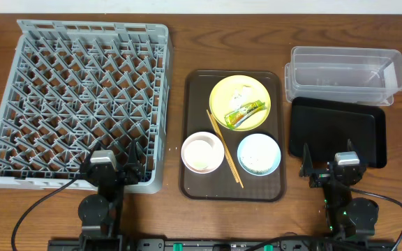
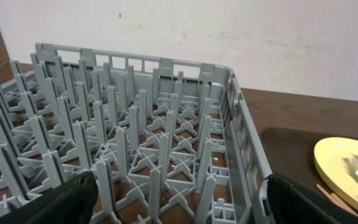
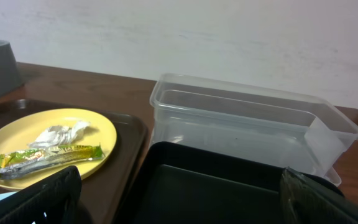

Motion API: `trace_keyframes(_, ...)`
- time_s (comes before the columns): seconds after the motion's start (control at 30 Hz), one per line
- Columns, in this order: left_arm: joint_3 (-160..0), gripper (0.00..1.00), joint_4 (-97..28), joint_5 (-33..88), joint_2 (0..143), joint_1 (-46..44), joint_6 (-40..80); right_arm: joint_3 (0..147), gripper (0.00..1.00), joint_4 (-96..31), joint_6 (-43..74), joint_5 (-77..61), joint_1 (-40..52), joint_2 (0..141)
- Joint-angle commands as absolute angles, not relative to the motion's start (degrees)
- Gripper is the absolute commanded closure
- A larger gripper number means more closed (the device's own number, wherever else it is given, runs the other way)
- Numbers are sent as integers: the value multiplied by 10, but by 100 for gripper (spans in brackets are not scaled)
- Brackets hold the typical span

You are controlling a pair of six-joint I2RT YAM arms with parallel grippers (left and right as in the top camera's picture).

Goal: Sort waste into correct bins and load items into the dishwasher
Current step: 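Move the right gripper toward the yellow plate on the tray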

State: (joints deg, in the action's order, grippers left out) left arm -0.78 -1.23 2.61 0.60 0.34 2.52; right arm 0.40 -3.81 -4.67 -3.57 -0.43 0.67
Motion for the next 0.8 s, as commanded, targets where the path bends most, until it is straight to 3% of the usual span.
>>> trace_keyframes(0.0, -2, 12, -39, 17, 3, 6, 15, 3, 1, -41, -50, -32, -3, 3)
trace_keyframes(0.77, -2, 12, -39, 17, 3, 6, 15, 3, 1, -41, -46, -26, -3, 3)
